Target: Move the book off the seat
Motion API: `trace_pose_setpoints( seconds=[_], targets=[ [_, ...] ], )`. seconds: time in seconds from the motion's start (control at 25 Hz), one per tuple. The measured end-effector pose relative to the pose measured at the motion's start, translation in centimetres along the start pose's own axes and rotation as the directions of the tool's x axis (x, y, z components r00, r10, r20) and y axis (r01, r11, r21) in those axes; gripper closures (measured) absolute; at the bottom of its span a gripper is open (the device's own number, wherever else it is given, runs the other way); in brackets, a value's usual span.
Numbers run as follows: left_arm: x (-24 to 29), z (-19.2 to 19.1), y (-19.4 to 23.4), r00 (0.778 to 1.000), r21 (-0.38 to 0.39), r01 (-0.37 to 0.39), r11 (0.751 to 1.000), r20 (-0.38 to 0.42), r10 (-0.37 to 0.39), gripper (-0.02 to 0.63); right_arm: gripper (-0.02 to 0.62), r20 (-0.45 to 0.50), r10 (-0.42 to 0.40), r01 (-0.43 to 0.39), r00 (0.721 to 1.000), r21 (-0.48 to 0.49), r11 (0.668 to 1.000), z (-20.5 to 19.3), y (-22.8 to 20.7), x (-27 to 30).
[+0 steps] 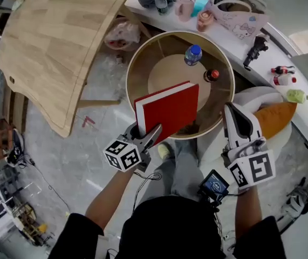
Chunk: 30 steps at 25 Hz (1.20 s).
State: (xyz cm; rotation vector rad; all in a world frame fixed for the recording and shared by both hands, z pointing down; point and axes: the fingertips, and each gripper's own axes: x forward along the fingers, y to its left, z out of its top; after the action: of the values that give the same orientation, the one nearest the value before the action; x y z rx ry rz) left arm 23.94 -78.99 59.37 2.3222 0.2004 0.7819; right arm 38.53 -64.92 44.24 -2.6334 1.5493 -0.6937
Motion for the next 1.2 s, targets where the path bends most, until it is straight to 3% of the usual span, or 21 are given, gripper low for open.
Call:
trace_pose_setpoints(
  seconds=[0.12, 0.24, 0.36, 0.6, 0.68, 0.84, 0.96, 1.08, 1.2],
  targets=[
    [3.4, -2.3, 3.1, 0.996, -0.135, 0.063, 0.989, -0.051, -0.071, 0.369, 0.581, -0.029, -0.002, 0.003, 1.0, 0.034, 0.999, -2.3, -1.5, 1.5],
    [6.3, -4.2, 5.6, 0.987, -0.255, 0.117, 0.96, -0.077, -0.14, 0.369, 0.581, -0.056, -0.008, 0.012, 0.998, 0.062, 0.998, -4.6, -3.2, 2.7],
    [8.3, -5.6, 7.5, 0.977, -0.276, 0.141, 0.951, -0.115, -0.178, 0.369, 0.58, -0.076, -0.014, 0.02, 0.997, 0.081, 0.996, -6.1, -4.4, 3.6],
    [10.3, -7.6, 11.4, 0.974, -0.336, 0.098, 0.937, -0.161, -0.16, 0.357, 0.581, -0.101, -0.006, 0.016, 0.995, 0.092, 0.996, -7.8, -5.9, 5.0],
    [10.8, -8.1, 13.0, 0.975, -0.309, 0.052, 0.95, -0.191, -0.116, 0.346, 0.581, -0.108, -0.007, 0.017, 0.994, 0.091, 0.996, -8.1, -6.2, 5.5],
    [11.4, -9.3, 16.4, 0.964, -0.205, -0.098, 0.974, -0.262, 0.042, 0.25, 0.581, -0.118, 0.002, 0.011, 0.993, 0.102, 0.995, -8.5, -6.2, 6.1],
    [11.6, -9.8, 18.1, 0.946, -0.135, -0.175, 0.975, -0.297, 0.129, 0.206, 0.581, -0.133, 0.012, 0.003, 0.991, 0.11, 0.994, -9.2, -6.1, 6.3],
    [11.4, -9.9, 19.3, 0.925, -0.022, -0.251, 0.968, -0.298, 0.234, 0.201, 0.581, -0.145, 0.022, -0.007, 0.989, 0.103, 0.995, -9.5, -5.8, 6.4],
    [11.3, -9.4, 19.7, 0.924, 0.008, -0.278, 0.96, -0.269, 0.27, 0.201, 0.581, -0.139, 0.028, -0.015, 0.99, 0.094, 0.995, -9.3, -5.6, 6.6]
  ],
)
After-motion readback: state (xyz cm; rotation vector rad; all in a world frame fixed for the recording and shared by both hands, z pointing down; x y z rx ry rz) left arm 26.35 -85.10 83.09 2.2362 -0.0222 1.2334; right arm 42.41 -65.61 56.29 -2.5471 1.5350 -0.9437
